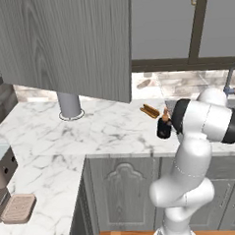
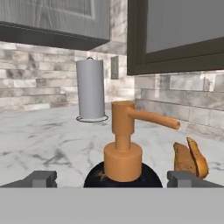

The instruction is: Open the cabinet. Pick the soap dispenser and place it next to the sink. Then close the cabinet.

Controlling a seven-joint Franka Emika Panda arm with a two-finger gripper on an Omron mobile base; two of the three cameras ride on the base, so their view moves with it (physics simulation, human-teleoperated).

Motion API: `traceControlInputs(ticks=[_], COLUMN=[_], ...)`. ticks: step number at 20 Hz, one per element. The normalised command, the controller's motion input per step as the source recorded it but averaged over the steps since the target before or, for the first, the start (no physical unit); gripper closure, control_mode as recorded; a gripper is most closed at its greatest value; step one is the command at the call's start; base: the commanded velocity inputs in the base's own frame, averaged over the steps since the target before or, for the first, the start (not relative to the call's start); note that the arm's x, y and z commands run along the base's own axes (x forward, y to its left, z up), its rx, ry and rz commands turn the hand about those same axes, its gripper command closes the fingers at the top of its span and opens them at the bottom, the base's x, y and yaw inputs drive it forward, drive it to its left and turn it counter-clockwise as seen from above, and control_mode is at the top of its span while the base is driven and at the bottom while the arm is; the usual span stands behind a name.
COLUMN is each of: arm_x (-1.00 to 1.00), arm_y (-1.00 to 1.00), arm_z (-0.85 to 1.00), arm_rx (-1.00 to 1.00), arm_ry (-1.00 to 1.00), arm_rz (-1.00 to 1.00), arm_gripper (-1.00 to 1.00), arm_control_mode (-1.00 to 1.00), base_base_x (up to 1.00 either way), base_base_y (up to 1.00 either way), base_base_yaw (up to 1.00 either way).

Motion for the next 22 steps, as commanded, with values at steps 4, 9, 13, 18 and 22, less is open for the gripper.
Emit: traceControlInputs(ticks=[4, 9, 13, 18, 22], arm_x=[-0.14, -0.1, -0.18, -0.26, -0.26], arm_y=[-0.02, 0.0, 0.0, 0.0, -0.03], arm_z=[0.33, 0.42, 0.43, 0.4, 0.39], arm_rx=[0.0, 0.0, -0.03, -0.08, -0.04], arm_ry=[0.13, 0.26, 0.28, 0.25, 0.22], arm_rz=[-0.07, -0.08, -0.08, -0.08, -0.08], arm_gripper=[-1.0, -1.0, -1.0, -1.0, -1.0], arm_control_mode=[-1.0, -1.0, -1.0, -1.0, -1.0], base_base_x=[0.0, 0.0, 0.0, 0.0, 0.0], base_base_y=[0.0, 0.0, 0.0, 0.0, 0.0], base_base_yaw=[0.0, 0.0, 0.0, 0.0, 0.0])
